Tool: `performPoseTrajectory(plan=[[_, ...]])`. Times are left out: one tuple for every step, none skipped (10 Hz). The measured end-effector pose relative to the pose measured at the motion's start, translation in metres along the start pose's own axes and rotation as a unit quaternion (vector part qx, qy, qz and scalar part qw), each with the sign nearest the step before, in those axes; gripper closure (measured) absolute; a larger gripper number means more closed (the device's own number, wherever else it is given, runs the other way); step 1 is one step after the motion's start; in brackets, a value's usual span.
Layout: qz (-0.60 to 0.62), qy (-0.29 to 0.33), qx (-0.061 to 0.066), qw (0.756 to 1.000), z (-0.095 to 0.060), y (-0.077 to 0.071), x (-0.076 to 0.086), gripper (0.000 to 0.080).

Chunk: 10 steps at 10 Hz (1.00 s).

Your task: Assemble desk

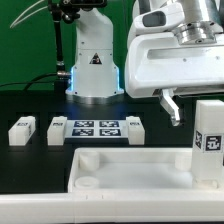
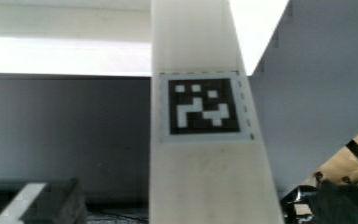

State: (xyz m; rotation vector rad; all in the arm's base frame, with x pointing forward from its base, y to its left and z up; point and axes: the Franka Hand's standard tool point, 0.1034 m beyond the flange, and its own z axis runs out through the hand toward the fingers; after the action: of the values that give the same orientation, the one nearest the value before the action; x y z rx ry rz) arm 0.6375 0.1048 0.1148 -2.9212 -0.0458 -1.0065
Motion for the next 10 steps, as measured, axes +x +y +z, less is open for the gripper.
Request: performPoseTrajectory(plan=[[0.006,-0.040,0.004,0.999,0.001,-0.003,0.000,0.0151],[0.007,-0.038,0.007,0.999,-0.003,-0.006,0.012,0.0151],[0.007,-0.041,0.006,0.999,-0.001,-0.004,0.011,0.0151],[0.011,-0.092,0.007,0.996,0.002,-0.002,0.006,0.0151],[0.014,-0.137,0.011,0.990,0.002,-0.002,0.009,0.0151],[0.015,-0.168,0.014,0.986,0.002,-0.004,0.014,0.0151],[0.016,-0.187,0.014,0.982,0.004,-0.002,0.016,0.0151],[0.018,-0.231,0.015,0.973,0.003,0.000,0.010,0.0151],[0.029,-0.259,0.015,0.965,0.004,-0.001,0.014,0.0151],[0.043,-0.261,0.011,0.964,0.007,-0.004,0.015,0.0151]])
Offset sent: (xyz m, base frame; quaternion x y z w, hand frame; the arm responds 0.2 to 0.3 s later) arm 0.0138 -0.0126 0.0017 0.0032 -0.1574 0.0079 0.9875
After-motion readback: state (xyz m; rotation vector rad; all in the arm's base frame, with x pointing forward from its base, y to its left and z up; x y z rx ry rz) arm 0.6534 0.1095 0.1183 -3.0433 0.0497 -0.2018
